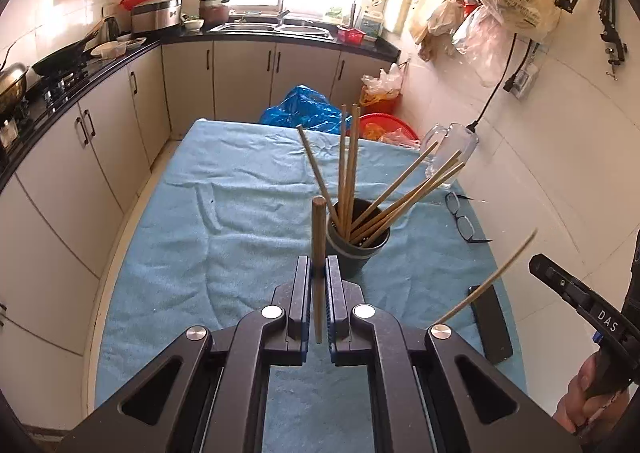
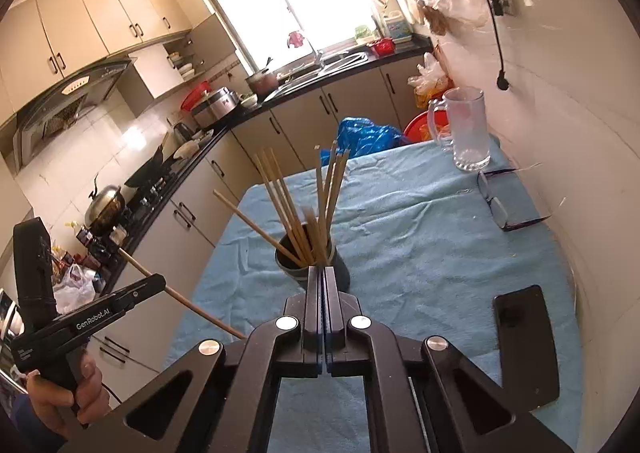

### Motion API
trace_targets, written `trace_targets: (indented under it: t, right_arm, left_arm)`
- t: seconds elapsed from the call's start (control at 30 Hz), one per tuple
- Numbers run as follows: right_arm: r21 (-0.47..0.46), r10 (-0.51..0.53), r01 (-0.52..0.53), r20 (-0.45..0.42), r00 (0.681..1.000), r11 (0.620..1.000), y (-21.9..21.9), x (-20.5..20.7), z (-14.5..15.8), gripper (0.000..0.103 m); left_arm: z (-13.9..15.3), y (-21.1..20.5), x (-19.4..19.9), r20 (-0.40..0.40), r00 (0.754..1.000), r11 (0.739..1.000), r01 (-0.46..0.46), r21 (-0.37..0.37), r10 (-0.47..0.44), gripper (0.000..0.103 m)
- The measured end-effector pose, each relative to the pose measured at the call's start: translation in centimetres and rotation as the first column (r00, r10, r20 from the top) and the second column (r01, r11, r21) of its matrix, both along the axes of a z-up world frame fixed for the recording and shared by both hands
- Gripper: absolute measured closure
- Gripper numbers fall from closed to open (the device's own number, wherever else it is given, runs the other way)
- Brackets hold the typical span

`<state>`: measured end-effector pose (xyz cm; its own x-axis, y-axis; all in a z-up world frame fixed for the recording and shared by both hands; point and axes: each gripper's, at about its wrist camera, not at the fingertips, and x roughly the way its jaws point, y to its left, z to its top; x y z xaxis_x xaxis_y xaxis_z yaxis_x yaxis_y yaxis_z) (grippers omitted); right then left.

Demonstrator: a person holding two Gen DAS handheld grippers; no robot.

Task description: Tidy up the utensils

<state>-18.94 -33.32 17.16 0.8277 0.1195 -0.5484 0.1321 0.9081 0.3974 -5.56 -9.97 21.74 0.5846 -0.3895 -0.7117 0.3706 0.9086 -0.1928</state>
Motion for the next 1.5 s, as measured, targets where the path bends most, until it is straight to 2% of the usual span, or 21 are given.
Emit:
trace_targets:
  t: [0.13,0.27,0.43,0.47,0.57,0.63,0.77,0.93,0.97,1.13,1.2,1.27,1.33,1.37,1.43,1.5]
  right_arm:
    - [0.007,-0.017,0.017,0.003,1.0,1.0,-0.5,-0.4,0.4,0.102]
    - [0.037,-0.028,0.029,-0.035,0.999,0.999,-1.4,-0.3,-0.5,0.101]
    - [0.202,-0.108,0.123,-0.085,0.99,0.972,-6.4,-1.2,-2.4,0.101]
    - [0.228,-0.125,0.145,-0.098,0.987,0.963,-7.6,-1.4,-2.7,0.096]
    - [0.289,-0.18,0.229,-0.187,0.966,0.93,-11.4,-1.2,-4.8,0.09]
    - [0.332,-0.195,0.27,-0.243,0.95,0.904,-13.9,-0.4,-6.7,0.09]
    - [0.345,-0.199,0.323,-0.349,0.916,0.881,-16.7,2.1,-10.1,0.088]
    - [0.312,-0.197,0.358,-0.446,0.873,0.88,-17.9,6.6,-13.4,0.087]
    - [0.306,-0.196,0.361,-0.458,0.867,0.881,-17.9,7.4,-13.8,0.084]
    - [0.235,-0.205,0.378,-0.536,0.819,0.896,-17.8,11.4,-16.4,0.083]
    - [0.178,-0.22,0.387,-0.581,0.784,0.905,-17.6,12.6,-17.4,0.083]
    - [0.163,-0.219,0.384,-0.598,0.771,0.909,-17.3,13.4,-18.0,0.083]
    - [0.068,-0.249,0.361,-0.607,0.755,0.93,-16.4,14.3,-17.6,0.083]
    - [0.042,-0.256,0.352,-0.61,0.75,0.935,-16.0,14.6,-17.4,0.091]
    - [-0.02,-0.262,0.319,-0.618,0.741,0.948,-14.9,15.3,-17.3,0.093]
    - [-0.028,-0.255,0.302,-0.614,0.747,0.953,-14.5,15.4,-17.4,0.096]
  left_arm:
    - [0.3,-0.3,0.2,0.004,1.0,1.0,0.013,-0.007,-0.013,0.097]
    - [0.1,-0.6,0.3,-0.003,1.0,1.0,0.018,-0.005,-0.018,0.097]
    - [-0.1,-0.8,0.2,-0.003,1.0,1.0,0.023,0.003,-0.023,0.097]
    - [-0.2,-0.8,0.2,-0.004,1.0,1.0,0.022,0.003,-0.022,0.097]
    - [-0.6,-1.0,0.4,-0.019,1.0,1.0,0.018,0.004,-0.018,0.097]
    - [-0.8,-1.2,0.3,-0.023,1.0,1.0,0.016,0.007,-0.016,0.097]
    - [-0.8,-1.3,0.2,-0.02,1.0,1.0,0.009,0.019,-0.009,0.097]
    - [-0.8,-0.4,0.1,-0.018,0.999,0.999,-0.027,0.028,0.027,0.097]
    - [-0.8,-0.1,0.2,-0.02,0.999,0.999,-0.036,0.028,0.036,0.097]
    - [-1.1,1.1,0.1,-0.026,0.996,0.996,-0.08,0.034,0.081,0.097]
    - [-1.2,1.7,0.1,-0.028,0.995,0.995,-0.097,0.034,0.098,0.097]
    - [-1.3,2.2,0.2,-0.03,0.993,0.993,-0.112,0.035,0.113,0.097]
    - [-1.3,2.5,0.3,-0.033,0.992,0.992,-0.121,0.034,0.122,0.097]
    - [-1.4,2.6,0.4,-0.034,0.991,0.992,-0.126,0.033,0.127,0.097]
    - [-1.3,2.7,0.5,-0.035,0.991,0.991,-0.13,0.03,0.131,0.097]
    - [-1.2,2.6,0.6,-0.034,0.991,0.992,-0.127,0.026,0.128,0.097]
